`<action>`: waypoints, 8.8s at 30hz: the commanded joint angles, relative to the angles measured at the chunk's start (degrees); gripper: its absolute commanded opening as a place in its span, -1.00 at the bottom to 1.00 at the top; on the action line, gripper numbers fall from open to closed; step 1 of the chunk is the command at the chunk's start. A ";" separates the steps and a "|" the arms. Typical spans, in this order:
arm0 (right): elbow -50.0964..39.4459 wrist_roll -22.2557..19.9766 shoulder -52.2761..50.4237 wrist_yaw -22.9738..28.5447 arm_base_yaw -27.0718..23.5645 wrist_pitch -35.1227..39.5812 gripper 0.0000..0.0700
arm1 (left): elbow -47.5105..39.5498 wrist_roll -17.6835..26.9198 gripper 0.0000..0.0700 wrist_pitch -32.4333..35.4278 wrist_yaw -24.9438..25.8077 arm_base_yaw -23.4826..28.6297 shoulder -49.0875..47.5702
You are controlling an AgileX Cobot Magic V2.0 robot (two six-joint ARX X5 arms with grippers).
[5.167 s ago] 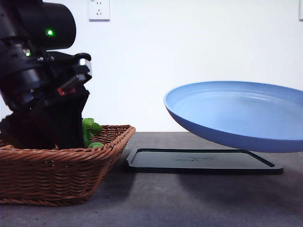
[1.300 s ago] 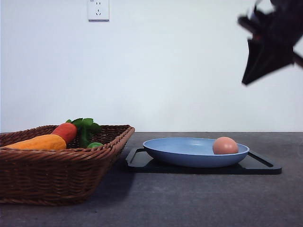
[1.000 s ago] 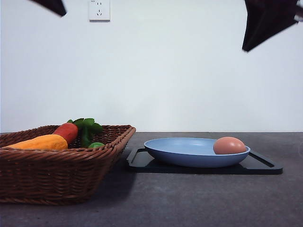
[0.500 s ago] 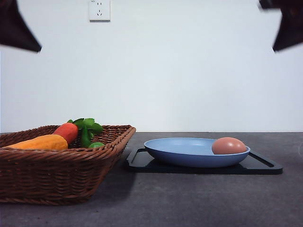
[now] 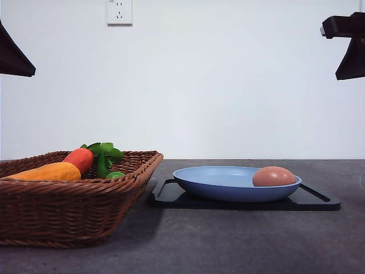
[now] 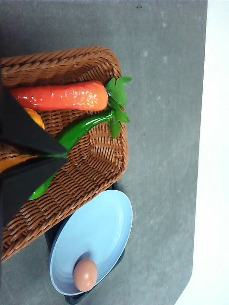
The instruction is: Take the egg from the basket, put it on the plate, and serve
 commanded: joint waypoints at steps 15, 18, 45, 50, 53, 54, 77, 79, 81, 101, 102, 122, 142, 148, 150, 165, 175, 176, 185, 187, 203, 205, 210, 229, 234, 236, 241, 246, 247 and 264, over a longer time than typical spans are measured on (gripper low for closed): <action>0.37 0.79 0.24 0.24 0.31 2.20 -1.00 | -2.29 8.93 -1.00 -7.30 -3.42 2.43 -16.87; 0.37 0.79 0.25 0.22 0.31 2.20 -1.00 | -6.17 10.19 -1.00 -5.12 -3.48 6.20 -24.17; 0.37 0.79 0.24 0.24 0.31 2.20 -1.00 | -25.38 5.49 -1.00 -5.29 -3.45 16.44 -38.03; 0.37 0.79 0.24 0.23 0.31 2.20 -1.00 | -25.38 5.49 -1.00 -5.18 -3.45 16.44 -38.03; 0.37 0.79 0.24 0.24 0.31 2.20 -1.00 | -25.38 5.49 -1.00 -5.18 -3.45 16.44 -38.03; 0.37 0.79 0.24 0.24 0.31 2.20 -1.00 | -25.38 5.49 -1.00 -5.18 -3.45 16.44 -38.03; -1.97 -5.49 -15.55 0.36 -4.14 -1.65 -1.00 | -25.38 5.49 -1.00 -5.20 -3.45 16.44 -38.03; -3.93 -5.49 -20.06 -2.60 -6.54 -1.70 -1.00 | -25.38 5.49 -1.00 -5.18 -3.45 16.44 -38.03; -6.35 -5.49 -24.66 -5.35 -9.28 -1.65 -1.00 | -25.38 5.49 -1.00 -5.18 -3.45 16.44 -38.03; -20.74 -3.38 -39.19 -29.19 -26.75 -7.43 -1.00 | -25.38 5.49 -1.00 -5.19 -3.45 16.44 -38.03; -20.74 -3.16 -39.19 -29.18 -26.75 -7.92 -1.00 | -25.38 5.49 -1.00 -5.17 -3.45 16.44 -38.03; -20.74 -3.21 -39.19 -28.40 -26.75 -8.08 -1.00 | -25.38 5.49 -1.00 -5.18 -3.45 16.44 -38.03; -20.74 -3.21 -39.19 -28.41 -26.71 -8.05 -1.00 | -25.38 5.49 -1.00 -5.15 -3.45 16.44 -38.03; -20.74 -3.21 -39.19 -28.41 -26.71 -8.05 -1.00 | -25.38 5.49 -1.00 -5.15 -3.45 16.44 -38.03; -20.74 -3.21 -39.19 -28.41 -26.71 -8.05 -1.00 | -25.38 5.49 -1.00 -5.15 -3.45 16.44 -38.03; -20.74 -3.23 -39.19 -28.41 -26.71 -8.05 -1.00 | -25.38 5.49 -1.00 -5.13 -3.45 16.44 -38.03; -20.74 -3.23 -39.19 -28.41 -26.71 -8.05 -1.00 | -25.38 5.49 -1.00 -5.15 -3.45 16.44 -38.03; -20.74 -3.23 -39.19 -28.41 -26.71 -8.05 -1.00 | -25.38 5.49 -1.00 -5.15 -3.45 16.44 -38.03; -20.74 -3.23 -39.19 -28.41 -26.71 -8.05 -1.00 | -25.38 5.49 -1.00 -5.15 -3.44 16.44 -38.03; -20.74 -3.23 -39.19 -28.41 -26.71 -8.05 -1.00 | -25.38 5.49 -1.00 -5.15 -3.45 16.44 -38.03; -20.74 -3.23 -39.19 -28.41 -26.71 -8.05 -1.00 | -25.38 5.49 -1.00 -5.15 -3.45 16.44 -38.03; -20.74 -3.23 -39.19 -28.41 -26.71 -8.05 -1.00 | -25.38 5.49 -1.00 -5.15 -3.45 16.44 -38.03; -20.74 -3.23 -39.19 -28.41 -26.71 -8.05 -1.00 | -25.38 5.49 -1.00 -5.15 -3.45 16.44 -38.03; -20.74 -3.26 -39.19 -28.41 -26.71 -8.05 -1.00 | -25.38 5.49 -1.00 -5.15 -3.45 16.44 -38.03; -20.74 -3.25 -39.19 -28.41 -26.71 -8.05 -1.00 | -25.38 5.49 -1.00 -5.15 -3.45 16.44 -38.03; -20.74 -3.25 -39.19 -28.41 -26.71 -8.05 -1.00 | -25.38 5.49 -1.00 -5.15 -3.45 16.44 -38.03; -20.74 -3.26 -39.19 -28.41 -26.71 -8.05 -1.00 | -25.38 5.49 -1.00 -5.15 -3.45 16.44 -38.03; -20.74 -3.26 -39.19 -28.41 -26.71 -8.05 -1.00 | -25.38 5.49 -1.00 -5.15 -3.45 16.44 -38.03; -20.74 -3.26 -39.19 -28.41 -26.71 -8.05 -1.00 | -25.38 5.49 -1.00 -5.14 -3.45 16.44 -38.03; -20.74 -3.26 -39.19 -28.41 -26.71 -8.05 -1.00 | -25.38 5.49 -1.00 -5.15 -3.45 16.44 -38.03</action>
